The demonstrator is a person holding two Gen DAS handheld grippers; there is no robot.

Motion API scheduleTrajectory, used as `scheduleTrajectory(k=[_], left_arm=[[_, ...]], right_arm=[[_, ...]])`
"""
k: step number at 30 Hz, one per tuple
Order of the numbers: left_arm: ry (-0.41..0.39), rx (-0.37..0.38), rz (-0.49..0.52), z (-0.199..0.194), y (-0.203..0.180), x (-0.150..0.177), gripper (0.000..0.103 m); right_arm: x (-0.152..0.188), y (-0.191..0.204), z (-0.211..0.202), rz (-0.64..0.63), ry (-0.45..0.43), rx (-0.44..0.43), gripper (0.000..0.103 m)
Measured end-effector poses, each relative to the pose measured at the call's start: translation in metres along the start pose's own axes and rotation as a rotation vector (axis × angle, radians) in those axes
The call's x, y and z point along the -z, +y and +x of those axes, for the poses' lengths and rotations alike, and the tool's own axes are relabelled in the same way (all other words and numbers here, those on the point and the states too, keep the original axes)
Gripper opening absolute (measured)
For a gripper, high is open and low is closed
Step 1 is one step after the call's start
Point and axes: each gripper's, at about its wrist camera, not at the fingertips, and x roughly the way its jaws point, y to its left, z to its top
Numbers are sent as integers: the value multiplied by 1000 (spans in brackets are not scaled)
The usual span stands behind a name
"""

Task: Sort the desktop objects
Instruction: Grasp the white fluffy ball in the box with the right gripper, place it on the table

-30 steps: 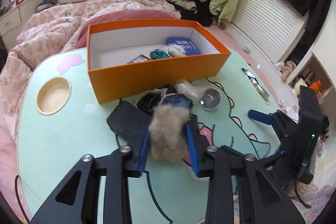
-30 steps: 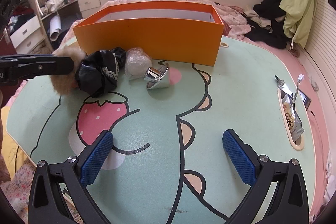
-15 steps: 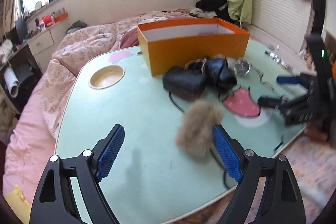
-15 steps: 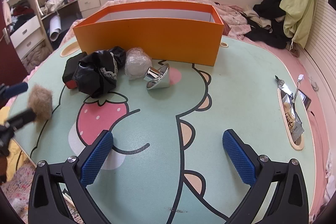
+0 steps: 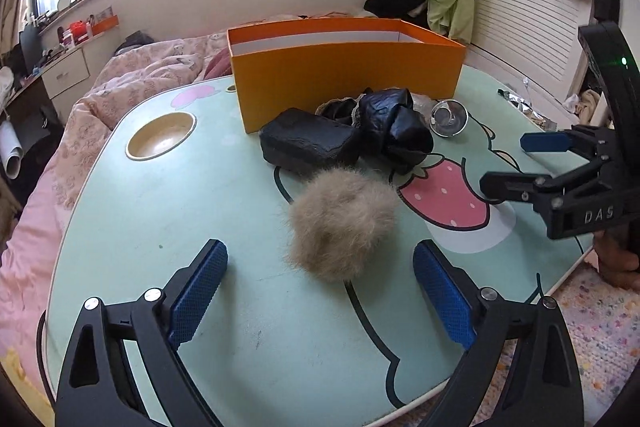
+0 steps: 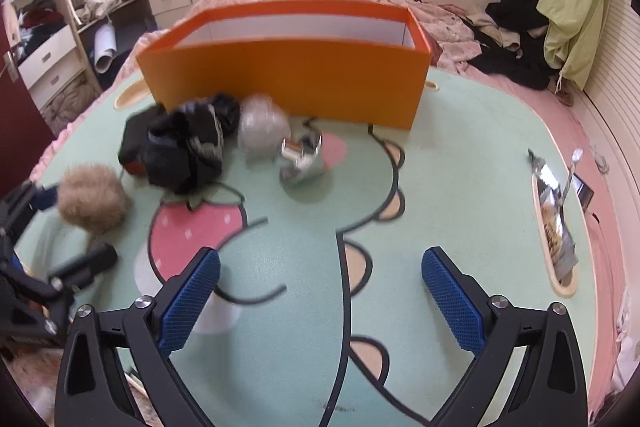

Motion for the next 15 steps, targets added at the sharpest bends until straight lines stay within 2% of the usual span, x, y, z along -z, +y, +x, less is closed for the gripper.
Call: scheduleTrajectory(k=[3,4,6,7,8,9,10,11,15], left_arm=[[0,-3,-6,-5,-3,4,103],[-1,-2,-7,-5,-4,4,103],[-4,-3,-7,-5,-4,5,103],[-5,-3,-6,-5,-5,4,103],[-6,-3,-6,-5,-5,4,103],[-7,-3,-6,-6,-4,5,103],[-8,-3,-7,-6,-5,5,103],[-10,-3,-7,-7,-5,4,103],[-15,0,-6,-9,-6,5,103]], right_arm=[[-43,0,-20,3,-64,-6,97],[-60,-1,-23,10,-64,-1,97],[-94,-7,-16,45,-18,-18,90],[-111,-11,-7,69,27,-46,72],[-125,-13,5,85,77,-74,49],[-138,-16,20,99,135,-92,39],[-148,-17,37,110,191,-88,23],[-155,-18,49,114,227,-71,19],[-169,-21,86,126,291,-11,19]])
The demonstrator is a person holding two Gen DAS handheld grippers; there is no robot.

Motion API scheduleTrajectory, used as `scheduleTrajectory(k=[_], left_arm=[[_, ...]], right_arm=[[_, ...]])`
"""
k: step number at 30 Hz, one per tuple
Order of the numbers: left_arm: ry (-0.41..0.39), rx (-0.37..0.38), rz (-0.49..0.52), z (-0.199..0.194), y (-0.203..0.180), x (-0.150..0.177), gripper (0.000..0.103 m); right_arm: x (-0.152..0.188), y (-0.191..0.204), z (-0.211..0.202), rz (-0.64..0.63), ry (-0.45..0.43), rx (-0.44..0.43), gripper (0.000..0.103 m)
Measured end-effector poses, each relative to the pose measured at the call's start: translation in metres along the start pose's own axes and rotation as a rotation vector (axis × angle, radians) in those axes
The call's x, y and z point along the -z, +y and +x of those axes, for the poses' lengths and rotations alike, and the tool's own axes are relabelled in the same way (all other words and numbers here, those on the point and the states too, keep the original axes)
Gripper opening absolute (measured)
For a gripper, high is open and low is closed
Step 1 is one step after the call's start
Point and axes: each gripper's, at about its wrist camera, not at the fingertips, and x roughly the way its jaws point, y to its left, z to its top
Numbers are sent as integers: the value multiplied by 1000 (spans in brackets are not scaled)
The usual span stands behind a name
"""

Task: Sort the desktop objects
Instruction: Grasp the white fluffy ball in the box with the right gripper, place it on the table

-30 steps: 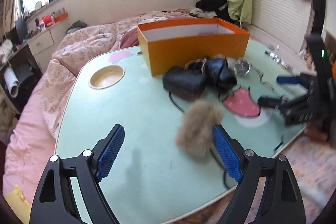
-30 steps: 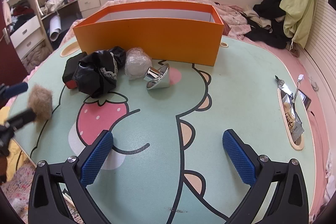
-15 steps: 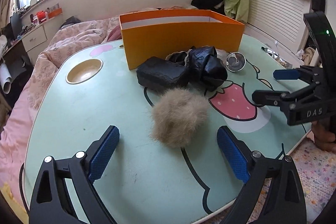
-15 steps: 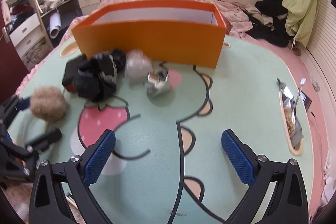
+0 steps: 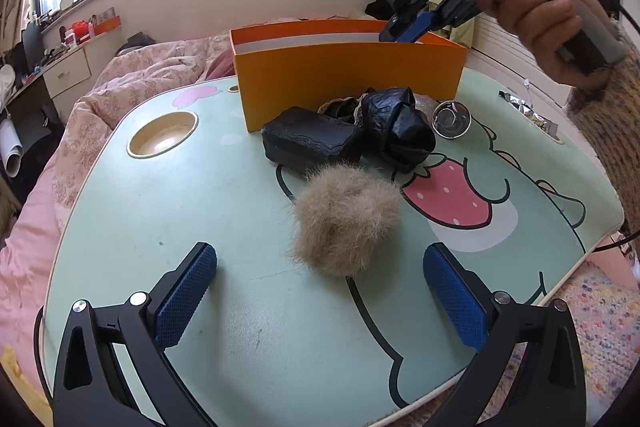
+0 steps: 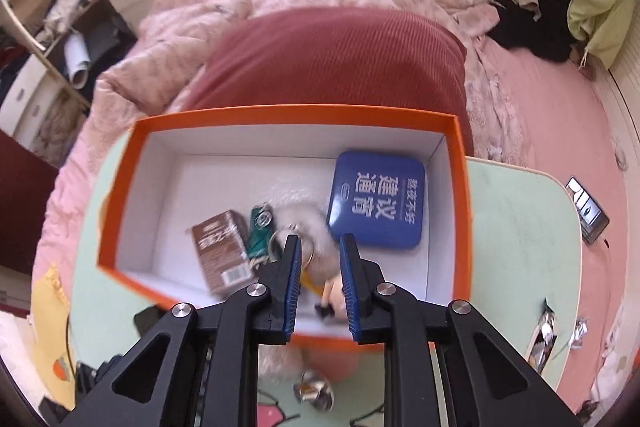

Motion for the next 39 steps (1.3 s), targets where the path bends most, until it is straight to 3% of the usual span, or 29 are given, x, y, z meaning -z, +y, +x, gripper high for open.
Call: scheduleTrajectory(k=[3,6,9,10,13,15,16,20,22,28,30,32,36,37,39], left_arm=[[-1,0,-1,1,0,-1,103],[-1,0,-1,1,0,-1,103],[-1,-1,-1,1,0,-1,103],[-1,-1,-1,1,0,-1,103],[-1,-1,-1,1,-1,-1,103],[-1,-1,-1,0,-1,-1,103],[-1,-1,-1,0,-1,-1,103],[-1,-1,-1,0,-1,-1,103],[-1,-2,-1,0,-1,-1,103],[-1,-2,-2,0,-2,-1,103],[-1,-2,-2,0,-2,-1,103],[-1,-2,-2,0,-2,-1,103],[-1,-2,-2,0,-2,-1,103],[-1,-2,-2,0,-2,-1,103],[-1,-2,-2,0,-2,-1,103]], right_arm=[[-8,-1,10,-3,14,10,19],[-8,-2,15,15,23,-42,24],[-10,0,17,2,49,-94,38],[-10,0,20,1,65,-111,50],[-8,4,22,-19,64,-127,56],[-8,10,24,-47,79,-99,49],[-8,11,26,-53,97,-96,29],[-11,0,23,3,106,-145,9],[-12,-10,15,50,85,-166,7],[-11,-23,-24,72,-17,-204,6],[-9,-22,-42,62,-67,-220,1],[-4,-20,-61,43,-126,-160,1],[3,-18,-84,3,-186,-149,1],[3,-16,-84,-10,-191,-108,3],[2,-14,-75,-30,-183,-37,26]])
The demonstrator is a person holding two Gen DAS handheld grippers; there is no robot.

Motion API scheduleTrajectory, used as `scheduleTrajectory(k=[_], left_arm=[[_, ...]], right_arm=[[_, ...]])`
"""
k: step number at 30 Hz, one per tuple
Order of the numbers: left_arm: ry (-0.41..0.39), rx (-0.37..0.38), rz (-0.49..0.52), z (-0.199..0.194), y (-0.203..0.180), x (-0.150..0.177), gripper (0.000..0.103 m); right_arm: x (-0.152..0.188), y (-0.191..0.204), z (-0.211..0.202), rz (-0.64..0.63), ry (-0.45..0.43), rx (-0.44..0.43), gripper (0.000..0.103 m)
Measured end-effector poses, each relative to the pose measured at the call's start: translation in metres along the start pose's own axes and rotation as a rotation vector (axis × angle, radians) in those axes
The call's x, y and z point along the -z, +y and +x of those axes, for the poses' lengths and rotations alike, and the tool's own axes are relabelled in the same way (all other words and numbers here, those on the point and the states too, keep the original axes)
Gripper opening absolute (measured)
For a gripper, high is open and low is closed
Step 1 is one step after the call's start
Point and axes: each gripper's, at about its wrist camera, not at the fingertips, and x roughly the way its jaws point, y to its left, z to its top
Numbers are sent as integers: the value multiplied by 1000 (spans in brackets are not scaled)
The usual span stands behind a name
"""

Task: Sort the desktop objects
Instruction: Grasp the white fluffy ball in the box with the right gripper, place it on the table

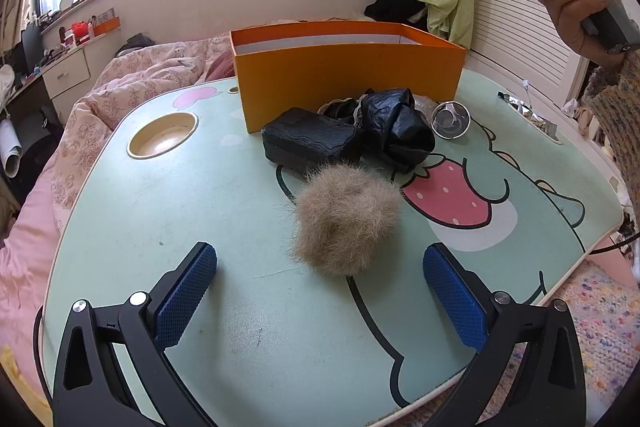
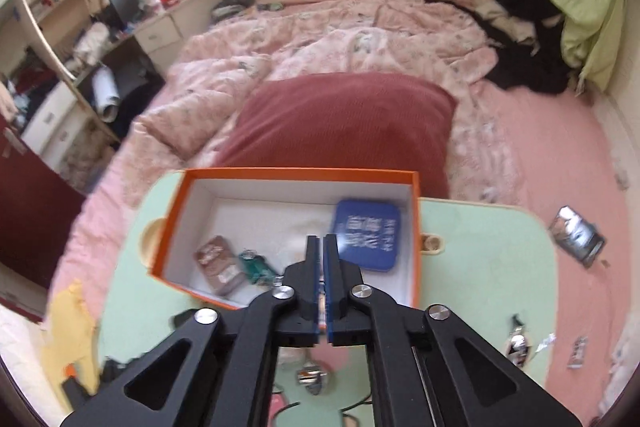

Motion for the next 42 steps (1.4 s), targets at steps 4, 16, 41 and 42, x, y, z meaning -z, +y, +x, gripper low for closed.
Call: scheduleTrajectory(k=[4,16,41,42], left_arm=[[0,0,0,0,0,0,103],[-2,0,-1,0,-1,0,103],[-2,0,-1,-1,-2,0,103],[-2,0,-1,-1,-2,0,103]], right_arm=[[-1,4,40,-4,92,-54,54],[1,26,118,3,263,30,21],[133,-27,29,157,74,-360,48],[134,-29,22,164,38,-335,56]])
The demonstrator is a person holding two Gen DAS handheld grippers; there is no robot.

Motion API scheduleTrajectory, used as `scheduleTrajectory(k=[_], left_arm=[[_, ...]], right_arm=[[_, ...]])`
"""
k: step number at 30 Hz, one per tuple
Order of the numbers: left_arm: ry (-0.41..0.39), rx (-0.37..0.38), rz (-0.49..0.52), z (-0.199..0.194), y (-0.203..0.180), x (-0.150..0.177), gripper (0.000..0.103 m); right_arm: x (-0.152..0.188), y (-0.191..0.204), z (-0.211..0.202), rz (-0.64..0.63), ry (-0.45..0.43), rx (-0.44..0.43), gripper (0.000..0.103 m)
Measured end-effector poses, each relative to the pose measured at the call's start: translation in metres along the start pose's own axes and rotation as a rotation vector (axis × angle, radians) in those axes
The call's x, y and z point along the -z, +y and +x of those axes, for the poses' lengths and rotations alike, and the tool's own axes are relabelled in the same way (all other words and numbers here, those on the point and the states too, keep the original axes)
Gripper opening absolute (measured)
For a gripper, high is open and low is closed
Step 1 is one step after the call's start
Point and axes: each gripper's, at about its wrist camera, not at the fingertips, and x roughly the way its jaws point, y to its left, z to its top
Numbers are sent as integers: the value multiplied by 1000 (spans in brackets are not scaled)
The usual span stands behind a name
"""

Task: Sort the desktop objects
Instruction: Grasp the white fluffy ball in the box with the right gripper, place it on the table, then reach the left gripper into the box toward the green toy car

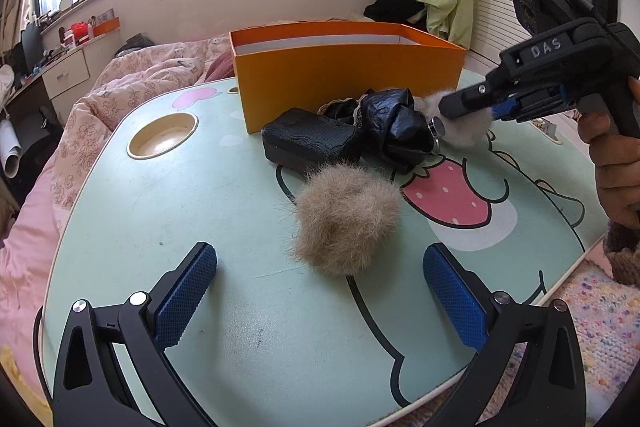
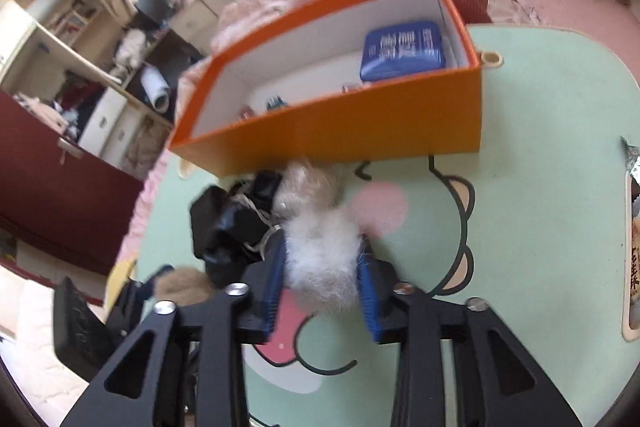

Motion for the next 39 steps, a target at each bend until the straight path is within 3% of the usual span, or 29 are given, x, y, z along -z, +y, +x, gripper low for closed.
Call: scheduleTrajectory(k=[1,4,8,12,14,15,31,39], left_arm=[[0,0,0,0,0,0,103],[0,0,0,0,0,0,103],[0,0,0,0,0,0,103],[0,-1,0,0,0,0,103],[0,-2,1,0,-1,0,103],[1,-2,1,-1,-1,0,103],[17,-2,4,0,-1,-2,103],[27,89,-2,-17,-1,-22,103]], right_arm=[[2,0,-9,-6,-46,40,64],[14,0,-30,-46,-114,124,66],[43,4,-32,-123,-97,193,72],[74,15,-7,-231,-66,297,74],[85,24,8,-297,-87,377,100],[88,29,16,-316,-102,400,103],[91,28,19,-334,-106,373,103],[91,35,16,-337,-111,370,103]])
